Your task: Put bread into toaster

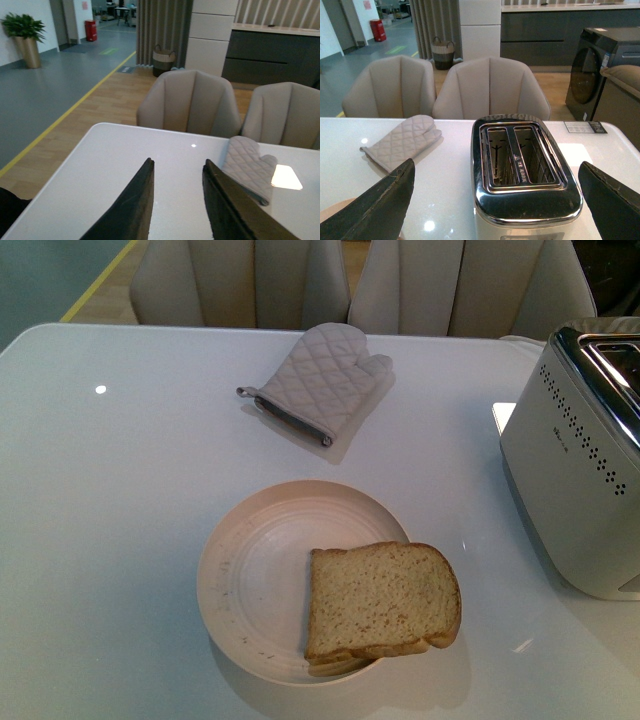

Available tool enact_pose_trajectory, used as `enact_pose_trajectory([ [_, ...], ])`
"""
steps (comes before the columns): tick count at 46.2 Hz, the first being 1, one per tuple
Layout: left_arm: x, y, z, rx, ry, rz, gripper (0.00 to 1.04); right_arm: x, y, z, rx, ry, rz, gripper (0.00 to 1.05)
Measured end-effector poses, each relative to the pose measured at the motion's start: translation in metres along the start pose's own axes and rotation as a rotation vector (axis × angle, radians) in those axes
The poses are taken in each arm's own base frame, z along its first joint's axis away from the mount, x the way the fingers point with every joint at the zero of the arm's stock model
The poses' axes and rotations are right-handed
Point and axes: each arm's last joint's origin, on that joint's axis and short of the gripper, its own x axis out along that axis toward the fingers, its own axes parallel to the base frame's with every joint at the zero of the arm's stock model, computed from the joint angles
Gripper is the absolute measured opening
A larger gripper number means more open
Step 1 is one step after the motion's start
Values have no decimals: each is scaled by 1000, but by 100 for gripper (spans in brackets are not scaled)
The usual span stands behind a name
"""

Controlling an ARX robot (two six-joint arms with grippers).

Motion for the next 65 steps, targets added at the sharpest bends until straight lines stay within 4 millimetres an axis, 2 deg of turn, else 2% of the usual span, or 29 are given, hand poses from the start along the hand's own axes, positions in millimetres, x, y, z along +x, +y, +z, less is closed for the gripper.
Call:
enact_pose_trajectory([
  [4, -3, 0, -5, 14, 1, -7, 8, 0, 0, 0, 0, 0, 0, 96],
  [6, -4, 1, -7, 13, 3, -6, 3, 0, 0, 0, 0, 0, 0, 96],
  [25, -10, 1, -15, 22, -3, -5, 3, 0, 0, 0, 0, 0, 0, 96],
  [32, -18, 1, -26, 23, 26, -4, 3, 0, 0, 0, 0, 0, 0, 96],
  [55, -22, 1, -24, 23, -7, -5, 3, 0, 0, 0, 0, 0, 0, 96],
  [58, -22, 1, -24, 23, -7, -5, 10, 0, 0, -2, 14, 45, -32, 96],
  [63, -22, 1, -24, 22, -7, -4, 26, 2, 4, -3, 23, 358, -178, 96],
  [65, -22, 1, -24, 23, -8, -6, 31, 3, 6, -5, 18, 427, -187, 96],
])
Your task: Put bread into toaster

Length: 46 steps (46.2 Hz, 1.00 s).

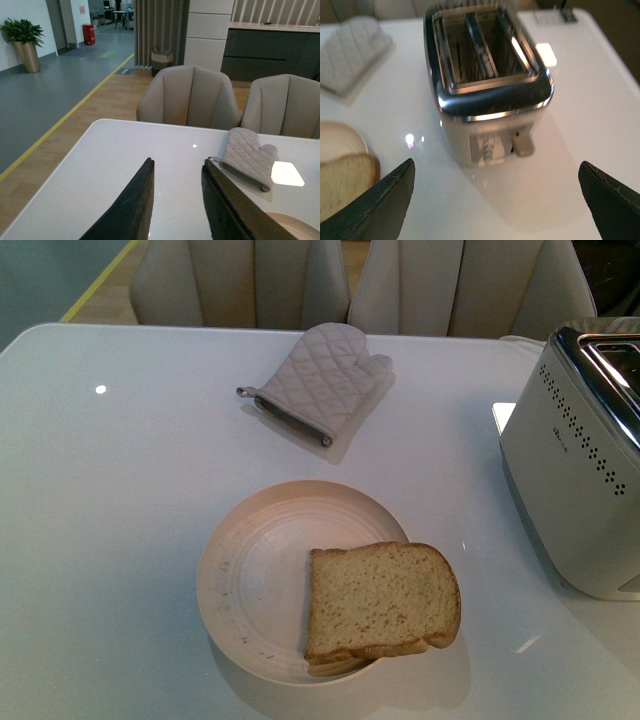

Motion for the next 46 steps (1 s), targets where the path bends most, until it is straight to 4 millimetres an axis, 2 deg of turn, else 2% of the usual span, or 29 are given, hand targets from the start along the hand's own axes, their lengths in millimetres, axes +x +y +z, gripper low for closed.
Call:
enact_pose_trajectory([
  [5, 0, 0, 0, 0, 0, 1, 47, 5, 10, 0, -17, 52, 35, 96],
  [10, 0, 0, 0, 0, 0, 1, 70, 16, 25, 21, 20, 62, 137, 96],
  [14, 0, 0, 0, 0, 0, 1, 89, 35, 39, 35, 65, 113, 212, 96],
  [18, 0, 0, 0, 1, 0, 1, 99, 50, 51, 38, 81, 159, 248, 96],
  [27, 0, 0, 0, 2, 0, 1, 98, 85, 82, 38, 124, 272, 340, 96],
  [33, 0, 0, 0, 2, 0, 1, 98, 110, 105, 23, 184, 414, 421, 96],
  [46, 0, 0, 0, 2, 0, 1, 98, 156, 115, -20, 226, 549, 449, 96],
])
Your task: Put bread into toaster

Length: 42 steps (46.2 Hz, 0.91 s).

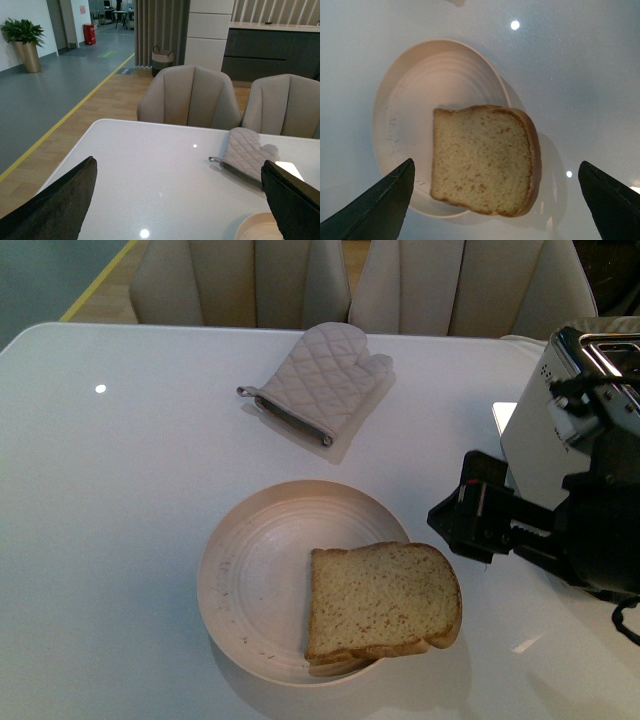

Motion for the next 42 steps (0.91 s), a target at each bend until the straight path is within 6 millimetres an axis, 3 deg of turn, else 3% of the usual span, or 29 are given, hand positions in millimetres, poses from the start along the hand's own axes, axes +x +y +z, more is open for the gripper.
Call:
enact_pose_trajectory([
  [11, 0, 0, 0, 0, 0, 0, 98, 46, -28, -12, 108, 99, -8, 96],
  [31, 0, 0, 0, 0, 0, 0, 98, 76, -29, -20, 223, 178, 51, 95],
  [42, 0, 0, 0, 0, 0, 0, 98, 79, -27, -23, 275, 200, 77, 47],
])
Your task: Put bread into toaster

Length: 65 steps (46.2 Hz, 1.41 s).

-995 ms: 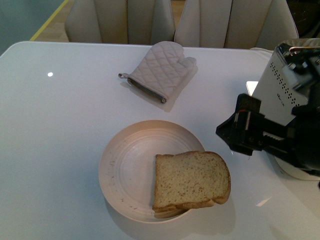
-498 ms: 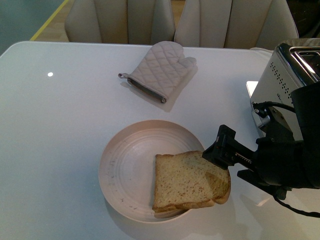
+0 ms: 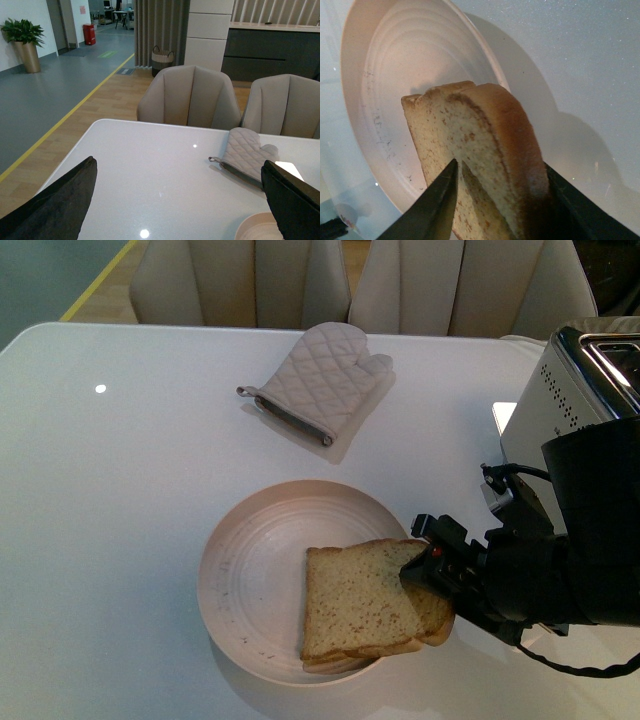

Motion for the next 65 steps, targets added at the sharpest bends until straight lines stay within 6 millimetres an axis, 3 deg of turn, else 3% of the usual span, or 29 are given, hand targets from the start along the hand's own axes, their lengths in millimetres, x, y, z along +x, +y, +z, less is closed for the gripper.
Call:
enact_pose_trajectory([
  [12, 0, 0, 0, 0, 0, 0, 98, -9, 7, 4, 32, -13, 44, 4],
  [19, 0, 0, 0, 0, 0, 0, 98, -35, 25, 22, 25, -94, 101, 3],
  [25, 0, 0, 0, 0, 0, 0, 98, -87, 51, 56, -49, -250, 108, 3],
  [34, 0, 0, 0, 0, 0, 0, 98, -183, 94, 108, -264, -538, 73, 3],
  [40, 0, 0, 0, 0, 0, 0, 98, -235, 111, 128, -418, -664, -17, 3],
  [44, 0, 0, 0, 0, 0, 0, 98, -260, 113, 140, -521, -691, -107, 3],
  [50, 0, 0, 0, 0, 0, 0, 98, -267, 102, 149, -599, -674, -232, 3],
  [65, 0, 0, 0, 0, 0, 0, 98, -258, 75, 152, -717, -570, -444, 3],
])
